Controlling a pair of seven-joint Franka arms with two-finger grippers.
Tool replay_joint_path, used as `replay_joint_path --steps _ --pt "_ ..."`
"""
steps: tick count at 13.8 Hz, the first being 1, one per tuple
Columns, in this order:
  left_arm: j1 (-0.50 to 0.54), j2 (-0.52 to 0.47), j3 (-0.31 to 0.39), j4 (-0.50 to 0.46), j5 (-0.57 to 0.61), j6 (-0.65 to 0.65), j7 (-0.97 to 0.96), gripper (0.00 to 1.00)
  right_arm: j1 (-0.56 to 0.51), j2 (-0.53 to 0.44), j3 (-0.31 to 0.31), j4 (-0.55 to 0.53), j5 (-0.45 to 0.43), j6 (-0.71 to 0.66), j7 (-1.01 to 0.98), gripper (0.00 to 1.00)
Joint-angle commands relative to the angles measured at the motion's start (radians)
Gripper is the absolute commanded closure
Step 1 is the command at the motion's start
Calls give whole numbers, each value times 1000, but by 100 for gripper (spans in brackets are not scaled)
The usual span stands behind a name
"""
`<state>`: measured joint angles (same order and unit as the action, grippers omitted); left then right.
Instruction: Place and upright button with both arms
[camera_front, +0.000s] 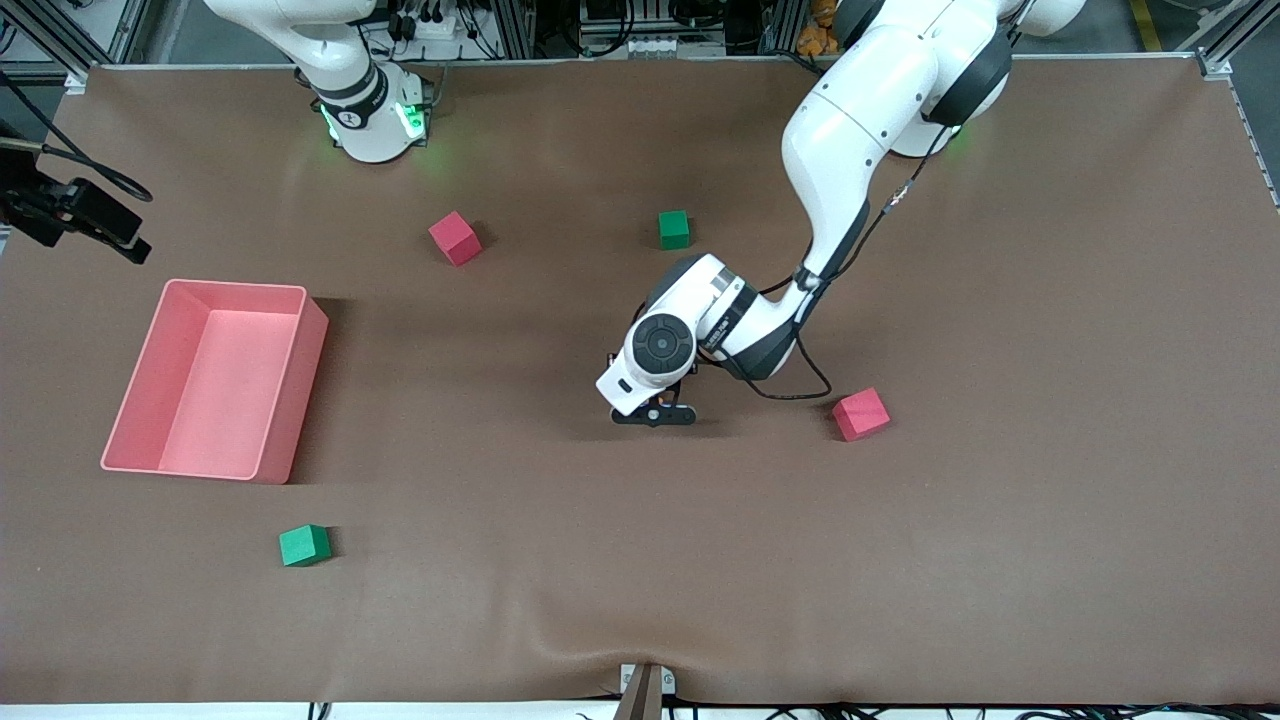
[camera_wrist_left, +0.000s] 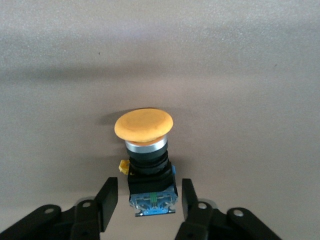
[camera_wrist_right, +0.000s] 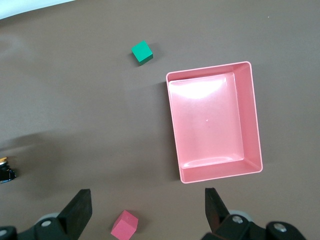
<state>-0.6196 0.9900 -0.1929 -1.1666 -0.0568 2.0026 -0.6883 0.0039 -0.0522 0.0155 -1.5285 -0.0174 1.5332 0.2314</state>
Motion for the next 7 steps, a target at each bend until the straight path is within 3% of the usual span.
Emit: replay_joint_path --steps 1,3,6,7 --pt "3 24 1 33 -18 2 -2 51 -10 14 3 25 -4 -15 -4 0" --pt "6 24 1 33 -26 4 -2 63 -12 14 3 24 -4 -16 -4 0" --pt "6 16 6 28 -63 4 -13 100 -13 14 3 22 -4 -24 -4 0" --pt "6 12 6 27 -63 2 -34 100 -15 14 1 22 -4 -25 -18 0"
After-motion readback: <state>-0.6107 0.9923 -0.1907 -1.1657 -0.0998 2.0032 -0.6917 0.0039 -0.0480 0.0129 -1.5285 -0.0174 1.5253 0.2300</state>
